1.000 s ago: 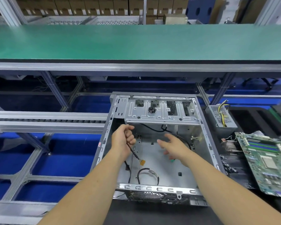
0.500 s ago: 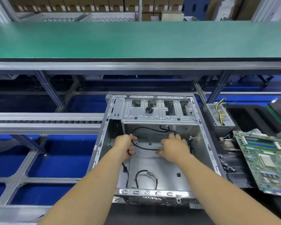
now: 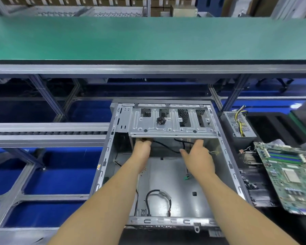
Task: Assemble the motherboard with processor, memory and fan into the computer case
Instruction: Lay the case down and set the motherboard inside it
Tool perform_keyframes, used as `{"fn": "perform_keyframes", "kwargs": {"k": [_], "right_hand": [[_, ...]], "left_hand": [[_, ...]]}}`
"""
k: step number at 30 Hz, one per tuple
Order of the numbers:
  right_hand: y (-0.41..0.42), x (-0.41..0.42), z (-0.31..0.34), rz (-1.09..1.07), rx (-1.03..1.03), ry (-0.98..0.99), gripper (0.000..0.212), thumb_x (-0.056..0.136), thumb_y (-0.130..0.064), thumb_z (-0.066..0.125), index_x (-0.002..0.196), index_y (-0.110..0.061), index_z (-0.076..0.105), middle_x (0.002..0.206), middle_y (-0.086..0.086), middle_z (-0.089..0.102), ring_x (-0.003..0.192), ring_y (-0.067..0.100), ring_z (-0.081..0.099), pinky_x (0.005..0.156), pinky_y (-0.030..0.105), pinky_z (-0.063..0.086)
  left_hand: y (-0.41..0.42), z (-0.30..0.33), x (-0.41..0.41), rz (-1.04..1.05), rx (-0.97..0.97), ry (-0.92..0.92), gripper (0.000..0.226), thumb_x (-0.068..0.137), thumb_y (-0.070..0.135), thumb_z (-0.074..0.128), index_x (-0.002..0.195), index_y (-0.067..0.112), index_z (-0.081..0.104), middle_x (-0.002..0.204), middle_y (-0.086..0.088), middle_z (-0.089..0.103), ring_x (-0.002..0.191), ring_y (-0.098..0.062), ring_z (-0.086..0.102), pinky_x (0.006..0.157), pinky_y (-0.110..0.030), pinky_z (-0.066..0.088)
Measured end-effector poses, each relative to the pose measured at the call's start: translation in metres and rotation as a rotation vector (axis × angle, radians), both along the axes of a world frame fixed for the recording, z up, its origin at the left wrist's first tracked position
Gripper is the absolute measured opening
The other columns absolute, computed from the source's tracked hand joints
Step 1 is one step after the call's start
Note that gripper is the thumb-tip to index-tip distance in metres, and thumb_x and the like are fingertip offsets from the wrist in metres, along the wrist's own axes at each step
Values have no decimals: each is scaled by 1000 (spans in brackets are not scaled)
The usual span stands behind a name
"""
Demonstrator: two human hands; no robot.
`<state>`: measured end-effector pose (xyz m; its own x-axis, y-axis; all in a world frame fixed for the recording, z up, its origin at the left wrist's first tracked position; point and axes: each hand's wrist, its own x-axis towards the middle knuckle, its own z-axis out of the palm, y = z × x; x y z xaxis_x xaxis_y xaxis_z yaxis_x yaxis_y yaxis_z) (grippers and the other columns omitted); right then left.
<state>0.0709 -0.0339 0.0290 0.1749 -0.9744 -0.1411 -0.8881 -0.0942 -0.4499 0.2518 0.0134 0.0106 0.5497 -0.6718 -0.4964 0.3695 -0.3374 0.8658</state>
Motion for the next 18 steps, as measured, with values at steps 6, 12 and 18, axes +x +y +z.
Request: {"fn": "perform_keyframes", "kwargs": {"k": [6,12,18], "right_hand": [[-23,10,-15,69,129,154,37,101,-37,59,113,-1,56,111,18,66,96,35,65,76,39,55],[-50,27,-25,47,249,213,28,100,-22,55,124,-7,59,125,17,64,112,37,63,79,37,49],[-47,74,-23,232,160,124,47,108,-37,38,146,-12,50,149,14,51,136,35,47,111,40,38]], "left_hand": [[13,-13,8,-302,348,-613,51,97,14,60,141,7,37,125,-16,60,113,-35,58,84,-32,43],[7,18,3,-408,286,-699,23,92,28,64,84,6,64,84,-9,65,82,-28,62,68,-27,46],[26,9,-1,-544,281,-855,19,87,23,68,97,8,60,133,-18,43,116,-31,52,98,-26,41]]}}
